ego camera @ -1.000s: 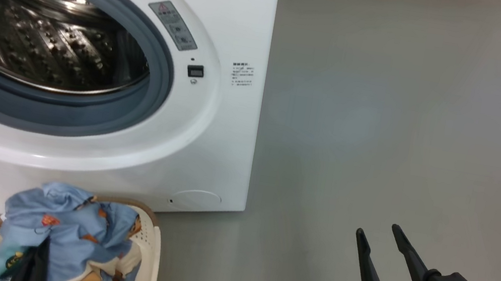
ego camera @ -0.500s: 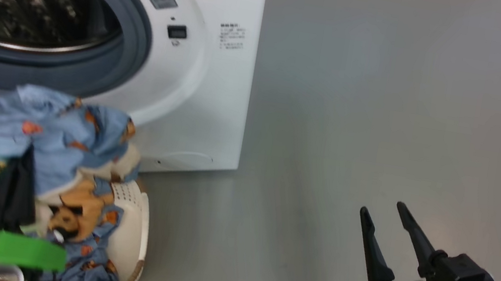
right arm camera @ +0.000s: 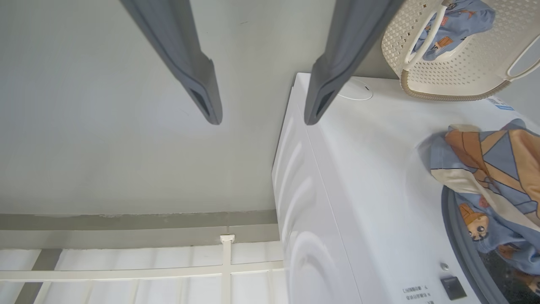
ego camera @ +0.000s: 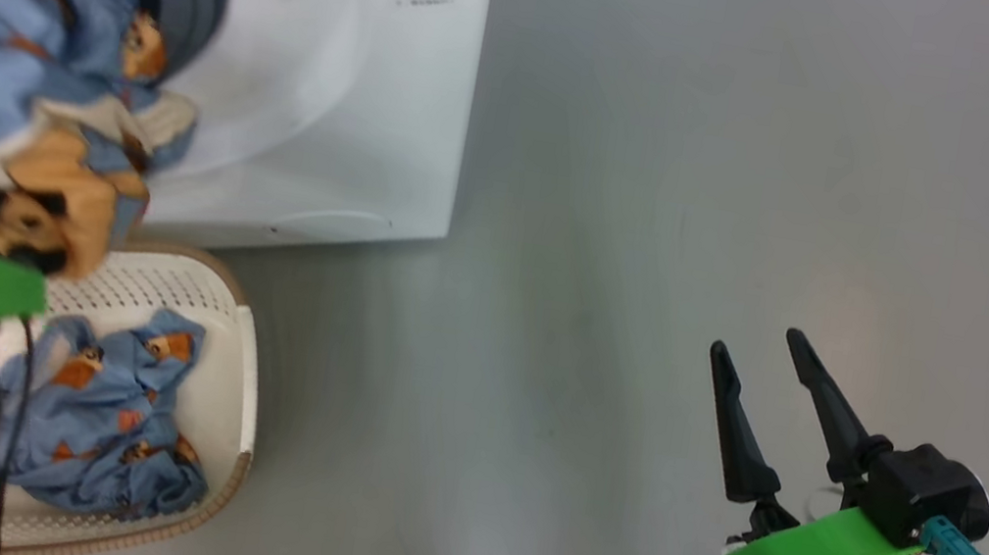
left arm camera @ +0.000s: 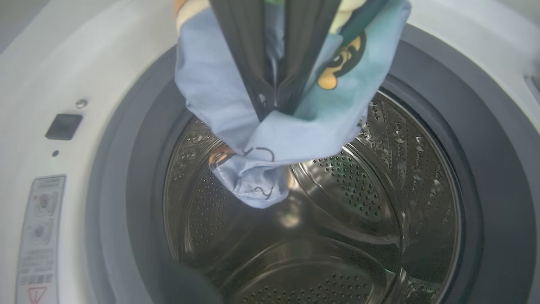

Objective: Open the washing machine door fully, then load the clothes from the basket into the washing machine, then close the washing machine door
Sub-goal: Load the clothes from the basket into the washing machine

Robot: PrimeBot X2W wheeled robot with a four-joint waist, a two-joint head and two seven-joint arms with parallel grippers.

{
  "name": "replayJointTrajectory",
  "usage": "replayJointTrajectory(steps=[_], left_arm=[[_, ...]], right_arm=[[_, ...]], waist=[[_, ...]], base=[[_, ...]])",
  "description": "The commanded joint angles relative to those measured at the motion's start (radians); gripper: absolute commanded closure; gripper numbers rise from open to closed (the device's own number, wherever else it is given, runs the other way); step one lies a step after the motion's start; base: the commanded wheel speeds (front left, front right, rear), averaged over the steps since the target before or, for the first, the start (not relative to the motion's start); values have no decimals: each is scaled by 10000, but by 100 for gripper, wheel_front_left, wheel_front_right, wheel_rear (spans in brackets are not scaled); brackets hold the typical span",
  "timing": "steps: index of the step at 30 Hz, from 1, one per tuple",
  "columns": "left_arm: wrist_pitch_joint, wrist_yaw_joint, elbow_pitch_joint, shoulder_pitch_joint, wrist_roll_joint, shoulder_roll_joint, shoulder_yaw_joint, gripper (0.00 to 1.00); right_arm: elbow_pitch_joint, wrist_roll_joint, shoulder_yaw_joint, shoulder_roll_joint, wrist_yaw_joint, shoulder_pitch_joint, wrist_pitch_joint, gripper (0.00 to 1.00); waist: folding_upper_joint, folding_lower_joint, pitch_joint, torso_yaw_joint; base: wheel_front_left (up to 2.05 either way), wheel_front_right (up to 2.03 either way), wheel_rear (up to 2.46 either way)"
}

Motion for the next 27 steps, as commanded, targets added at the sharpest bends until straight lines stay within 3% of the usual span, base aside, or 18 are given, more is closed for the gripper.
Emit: replayJointTrajectory(steps=[1,8,16,27], left_arm=[[-63,-50,-169,-407,112,384,370,100],[-63,-227,697,-2030,283,965,568,100],[-31,-400,2929,-3904,-20,1886,511,100],[2150,-531,4590,-6726,-1008,3598,-354,100]], right_arm=[[-259,80,214,17,29,-105,-74,0],[-274,150,185,91,29,-353,-74,0],[-199,281,378,214,29,-608,-74,0],[-112,667,650,363,29,-1088,-74,0]], waist=[[0,-2,557,-221],[0,-2,1302,-363],[0,-2,1973,-549],[0,-2,3237,-798]], base=[[0,0,0],[0,0,0],[0,0,0],[0,0,0]])
